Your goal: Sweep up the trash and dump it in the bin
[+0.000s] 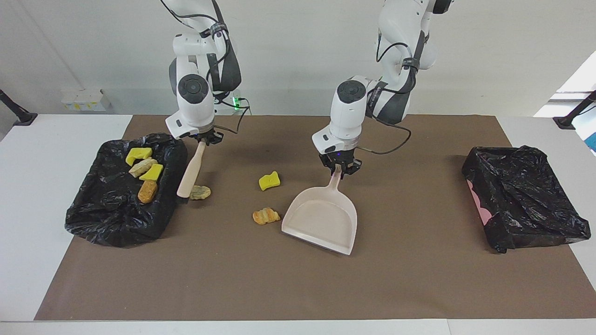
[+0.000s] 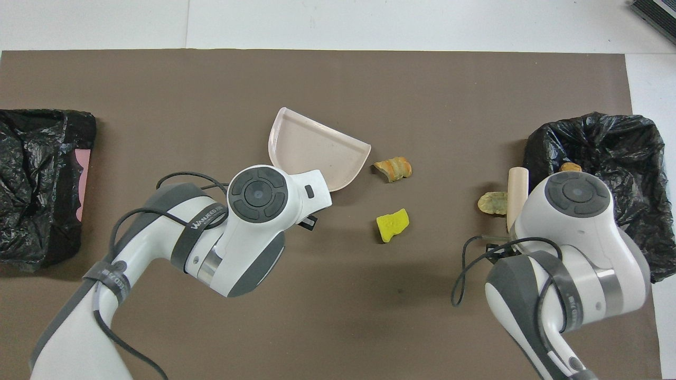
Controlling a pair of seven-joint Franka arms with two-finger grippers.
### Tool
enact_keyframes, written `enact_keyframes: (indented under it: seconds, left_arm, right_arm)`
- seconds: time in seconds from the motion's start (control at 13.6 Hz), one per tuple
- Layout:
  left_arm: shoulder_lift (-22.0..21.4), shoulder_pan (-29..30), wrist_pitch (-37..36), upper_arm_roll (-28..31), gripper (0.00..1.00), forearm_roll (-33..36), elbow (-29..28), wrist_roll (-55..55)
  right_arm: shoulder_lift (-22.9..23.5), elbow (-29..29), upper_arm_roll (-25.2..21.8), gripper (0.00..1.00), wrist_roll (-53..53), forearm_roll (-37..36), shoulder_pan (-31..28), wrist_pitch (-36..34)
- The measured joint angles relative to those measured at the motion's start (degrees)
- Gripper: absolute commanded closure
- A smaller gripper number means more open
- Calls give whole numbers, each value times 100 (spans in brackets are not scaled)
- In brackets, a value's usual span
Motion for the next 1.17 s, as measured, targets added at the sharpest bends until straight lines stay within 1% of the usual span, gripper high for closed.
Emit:
enact_keyframes:
  seconds: [0.22, 0.37, 0.59, 0.73, 0.88, 1.03, 1.17]
  left_arm:
    - [-426, 347, -862, 15, 100, 6, -1, 1462]
    - [-552, 525, -1086, 29, 100, 6, -38, 2254]
    - [-571, 630, -1116, 27, 100, 7, -189, 3125]
    - [-612, 685, -1080, 31, 100, 8, -375, 3747]
    - [-741, 714, -988, 28, 100, 8, -650, 4212]
    - [-889, 708, -892, -6, 100, 8, -923, 4423]
    - [-992, 687, -631, -54, 100, 8, -1179, 4458]
  right_arm:
    - [122, -223, 14, 100, -44, -26, -81, 450]
    - [316, -287, 46, 100, -46, -60, -75, 690]
    - [621, -269, 71, 100, 7, -95, 114, 1029]
    - [765, -166, 81, 100, 236, -98, 440, 1080]
    - [855, -46, 92, 100, 332, -97, 781, 1080]
    - [936, 19, 100, 100, 339, -96, 1056, 1145]
    - [1081, 142, 104, 100, 357, -34, 1274, 1247]
